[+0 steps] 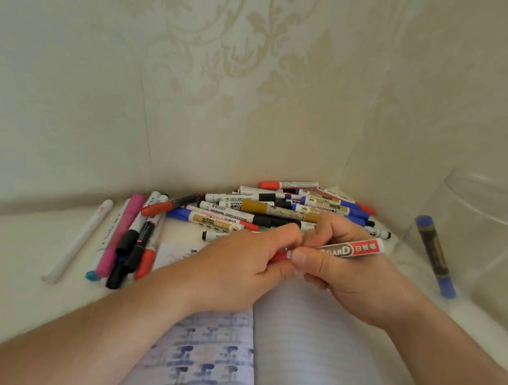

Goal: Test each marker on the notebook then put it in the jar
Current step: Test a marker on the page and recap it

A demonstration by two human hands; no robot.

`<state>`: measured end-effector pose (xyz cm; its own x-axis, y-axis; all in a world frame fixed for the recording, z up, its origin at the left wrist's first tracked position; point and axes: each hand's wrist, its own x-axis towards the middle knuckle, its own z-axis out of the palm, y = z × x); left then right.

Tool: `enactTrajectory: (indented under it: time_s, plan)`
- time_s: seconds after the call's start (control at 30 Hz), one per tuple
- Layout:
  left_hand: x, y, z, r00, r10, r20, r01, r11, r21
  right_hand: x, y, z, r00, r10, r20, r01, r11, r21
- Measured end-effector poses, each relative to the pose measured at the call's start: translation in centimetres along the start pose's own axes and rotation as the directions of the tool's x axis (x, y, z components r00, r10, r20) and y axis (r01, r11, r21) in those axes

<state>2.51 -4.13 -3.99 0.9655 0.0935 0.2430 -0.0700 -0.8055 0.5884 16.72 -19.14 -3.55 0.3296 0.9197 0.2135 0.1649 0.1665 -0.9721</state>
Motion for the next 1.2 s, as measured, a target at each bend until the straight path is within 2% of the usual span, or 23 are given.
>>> enactTrajectory:
  time_s: [0.13, 0.2, 0.27, 0.33, 0.5, 0.7, 1.03, 1.2]
  plan:
    - [-0.1, -0.4, -0.5, 0.998, -0.069, 0.009, 0.069, 0.997, -0.046, 0.0, -0.3, -0.1, 0.996, -0.017, -0.092, 0.017, 1.000, -0.004]
    - [-0.1, -0.9, -1.2, 0.988, -0.155, 0.010, 0.156, 0.984, -0.082, -0.1, -0.8, -0.6, 0.979, -0.019, -0.201, 0.041, 0.993, 0.107]
    - [-0.2, -1.3, -1.9, 0.977, -0.208, 0.047, 0.210, 0.977, -0.036, -0.1, -1.2, -0.9, 0.967, 0.013, -0.254, 0.051, 0.969, 0.243]
    - [-0.3, -1.4, -2.2, 0.968, -0.224, 0.113, 0.217, 0.974, 0.073, 0.0, -1.3, -0.8, 0.966, 0.052, -0.255, 0.024, 0.958, 0.287]
    - [-0.1, -1.6, -1.9, 0.954, -0.265, 0.138, 0.208, 0.920, 0.331, 0.3, -0.5, 0.8, 0.966, 0.135, -0.220, -0.131, 0.991, 0.031]
    - [0.0, -1.6, -1.7, 0.946, -0.290, 0.143, 0.212, 0.891, 0.402, 0.4, -0.1, 1.7, 0.958, 0.134, -0.255, -0.178, 0.971, -0.159]
    - [0.0, -2.0, -1.4, 0.951, -0.288, 0.115, 0.220, 0.886, 0.408, 0.6, 0.2, 2.0, 0.895, 0.244, -0.373, -0.355, 0.897, -0.264]
    - [0.1, -2.0, -1.5, 0.953, -0.280, 0.114, 0.212, 0.887, 0.410, 0.7, -0.1, 2.1, 0.876, 0.284, -0.389, -0.392, 0.890, -0.233]
